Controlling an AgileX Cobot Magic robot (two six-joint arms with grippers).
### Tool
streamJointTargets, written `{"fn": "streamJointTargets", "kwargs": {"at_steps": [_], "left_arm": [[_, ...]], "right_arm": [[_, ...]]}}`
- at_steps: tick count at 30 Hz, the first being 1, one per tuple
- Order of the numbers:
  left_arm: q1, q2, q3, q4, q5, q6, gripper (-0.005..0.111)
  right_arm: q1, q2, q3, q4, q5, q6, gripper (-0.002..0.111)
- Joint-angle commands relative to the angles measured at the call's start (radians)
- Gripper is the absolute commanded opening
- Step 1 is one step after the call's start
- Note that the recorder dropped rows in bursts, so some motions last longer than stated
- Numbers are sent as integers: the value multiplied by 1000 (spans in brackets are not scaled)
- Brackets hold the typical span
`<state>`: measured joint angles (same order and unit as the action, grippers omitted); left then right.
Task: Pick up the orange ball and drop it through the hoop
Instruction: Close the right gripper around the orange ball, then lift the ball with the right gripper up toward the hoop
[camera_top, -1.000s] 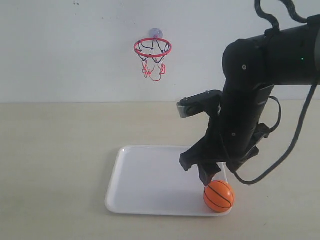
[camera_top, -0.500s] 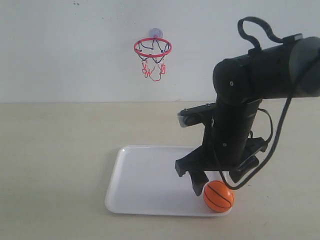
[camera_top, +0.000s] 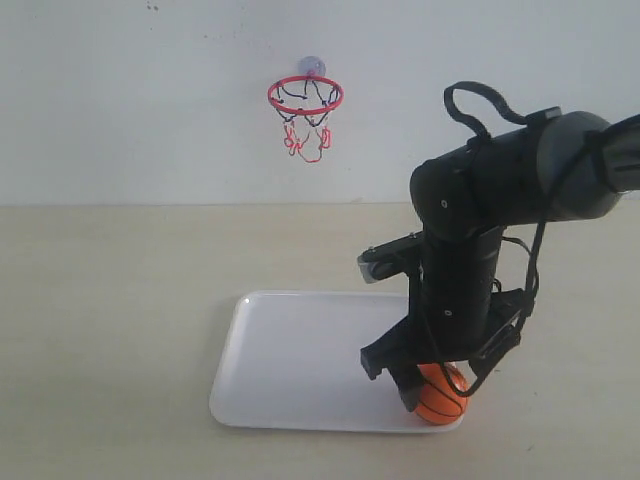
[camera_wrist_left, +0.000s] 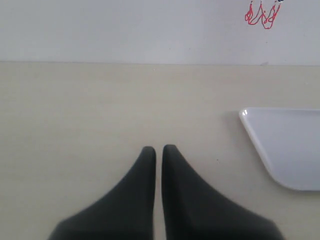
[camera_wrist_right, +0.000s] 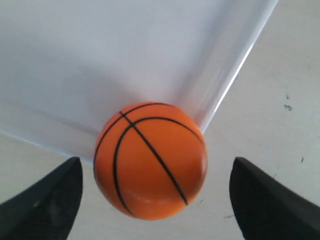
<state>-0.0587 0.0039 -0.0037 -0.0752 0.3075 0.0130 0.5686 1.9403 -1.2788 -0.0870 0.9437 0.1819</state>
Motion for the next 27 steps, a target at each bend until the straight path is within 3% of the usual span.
{"fn": "streamJointTargets", "kwargs": {"at_steps": [1, 6, 9, 11, 16, 17, 23, 27], "left_arm": [[2, -4, 4, -11, -2, 3, 4], [2, -4, 4, -11, -2, 3, 4], [2, -4, 4, -11, -2, 3, 4], [2, -4, 4, -11, -2, 3, 4], [2, -4, 4, -11, -2, 3, 4], [2, -4, 4, -11, -2, 3, 4], [2, -4, 4, -11, -2, 3, 4], [2, -4, 4, -11, -2, 3, 4]], "right_arm": [[0, 12, -6, 1, -23, -27, 75], [0, 12, -6, 17, -36, -33, 75], [0, 16, -6, 31, -45, -33, 65], [0, 16, -6, 33, -47, -33, 51], [0, 16, -6, 33, -13, -33, 3], [0, 16, -6, 33, -9, -33, 0], [0, -15, -64, -28, 103, -34, 0], [0, -122, -78, -59, 62, -36, 0]]}}
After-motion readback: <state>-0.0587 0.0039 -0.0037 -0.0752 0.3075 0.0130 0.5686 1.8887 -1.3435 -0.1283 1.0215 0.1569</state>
